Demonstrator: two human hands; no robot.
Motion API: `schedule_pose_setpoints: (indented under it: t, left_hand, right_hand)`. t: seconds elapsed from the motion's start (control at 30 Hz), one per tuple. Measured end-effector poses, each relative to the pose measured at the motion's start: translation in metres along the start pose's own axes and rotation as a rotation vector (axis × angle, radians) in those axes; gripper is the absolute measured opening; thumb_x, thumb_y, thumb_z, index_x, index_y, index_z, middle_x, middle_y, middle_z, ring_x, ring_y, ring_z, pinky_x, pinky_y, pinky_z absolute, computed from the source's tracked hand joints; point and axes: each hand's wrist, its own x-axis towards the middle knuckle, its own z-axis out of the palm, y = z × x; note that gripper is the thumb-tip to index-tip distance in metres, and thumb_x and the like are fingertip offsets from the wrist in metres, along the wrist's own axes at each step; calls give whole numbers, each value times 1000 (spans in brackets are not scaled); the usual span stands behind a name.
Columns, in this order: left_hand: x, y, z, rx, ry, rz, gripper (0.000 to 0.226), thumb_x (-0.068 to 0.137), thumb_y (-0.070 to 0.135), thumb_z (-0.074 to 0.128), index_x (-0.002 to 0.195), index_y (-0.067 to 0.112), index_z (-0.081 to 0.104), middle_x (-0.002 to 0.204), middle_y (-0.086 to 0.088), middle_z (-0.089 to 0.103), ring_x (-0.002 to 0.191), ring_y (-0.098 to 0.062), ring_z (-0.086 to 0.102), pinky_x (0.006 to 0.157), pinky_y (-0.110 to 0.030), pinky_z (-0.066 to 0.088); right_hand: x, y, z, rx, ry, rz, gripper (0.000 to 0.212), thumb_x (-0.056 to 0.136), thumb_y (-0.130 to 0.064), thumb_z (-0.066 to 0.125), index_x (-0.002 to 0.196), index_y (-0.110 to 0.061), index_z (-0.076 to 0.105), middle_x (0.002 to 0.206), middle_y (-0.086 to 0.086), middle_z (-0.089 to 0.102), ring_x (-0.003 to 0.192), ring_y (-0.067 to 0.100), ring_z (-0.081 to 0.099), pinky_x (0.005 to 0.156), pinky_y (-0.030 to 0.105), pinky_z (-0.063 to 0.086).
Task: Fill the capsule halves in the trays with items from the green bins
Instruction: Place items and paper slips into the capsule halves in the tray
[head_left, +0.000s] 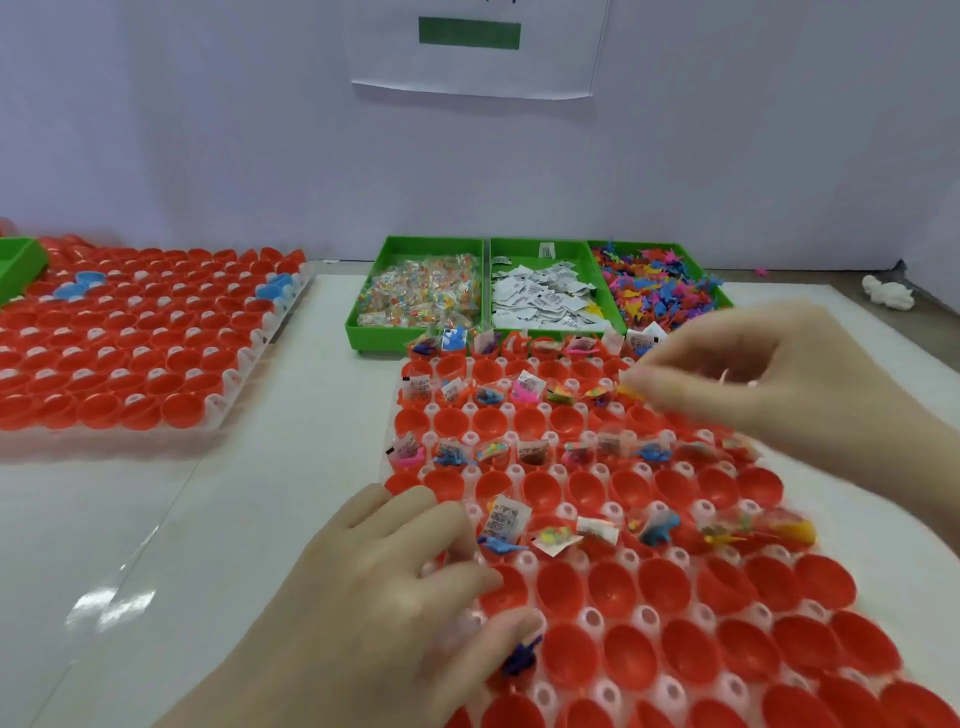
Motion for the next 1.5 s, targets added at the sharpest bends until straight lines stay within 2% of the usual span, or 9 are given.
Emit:
schedule_pose_setpoints:
  t: [0.1,0.2,0.33,0.6,0.77,1.07,1.3,1.4,1.5]
  left_hand:
    - [20,-30,23,-502,-44,-337,48,96,-1,30,63,-23,57,52,-4,44,67,-3,48,61,-7,41]
    - [58,-59,47,-1264,206,129,43,83,-31,8,106,-29,45,74,-26,45,109,-14,49,80,8,24]
    - [95,-133,27,-290,289,-525,25,90,17,56,71,26,68,72,2,64,67,1,53,59,-14,34]
    - [153,-198,64,-260,-55,-694,42,93,27,52,130,6,52,129,-11,57,104,-20,55,88,-28,39]
    - [161,-213,81,20,-244,-663,57,88,41,57,137,14,45,133,-12,54,116,-27,53,92,-33,42]
    - [166,-217,97,-79,-48,-689,37,82,16,69,116,5,60,81,-3,56,79,-19,48,66,-29,33]
    - [161,-212,100,-65,159,-618,32,92,10,54,121,0,57,91,-13,54,88,-27,49,76,-32,36]
    - [161,-208,98,-141,248,-626,36,94,6,48,130,0,49,97,-12,46,83,-18,42,68,-14,28]
    - [161,-205,96,-249,264,-647,33,94,3,48,127,-2,53,98,-10,39,70,-12,42,57,-2,34]
  right_hand:
    - [30,58,-19,-7,249,166,12,79,-26,69,67,-25,72,56,-10,66,48,1,55,48,9,39]
    - [60,123,-31,-178,303,368,15,85,-12,63,97,-6,69,90,5,71,83,16,63,76,24,45]
    - [94,187,-36,-355,167,503,35,90,-7,53,124,-2,56,128,15,56,117,28,51,93,30,37]
    - [134,228,-29,-644,-212,504,49,91,-24,56,138,-22,43,144,6,42,130,23,40,103,33,35]
    - [138,234,-23,-667,-101,422,45,81,-27,70,122,-12,60,119,9,56,105,22,53,84,28,40]
    - [138,233,-28,-541,100,380,27,72,-37,76,77,-13,65,76,-4,57,72,12,51,55,23,33]
    - [140,230,-28,-576,94,384,38,93,-28,50,86,4,68,66,11,63,59,25,56,57,29,40]
    - [141,230,-28,-578,124,428,32,89,-18,54,84,9,69,49,14,57,43,18,38,49,27,34]
    - [141,231,-28,-575,182,446,25,84,-10,56,89,11,68,71,27,66,51,21,44,59,35,46]
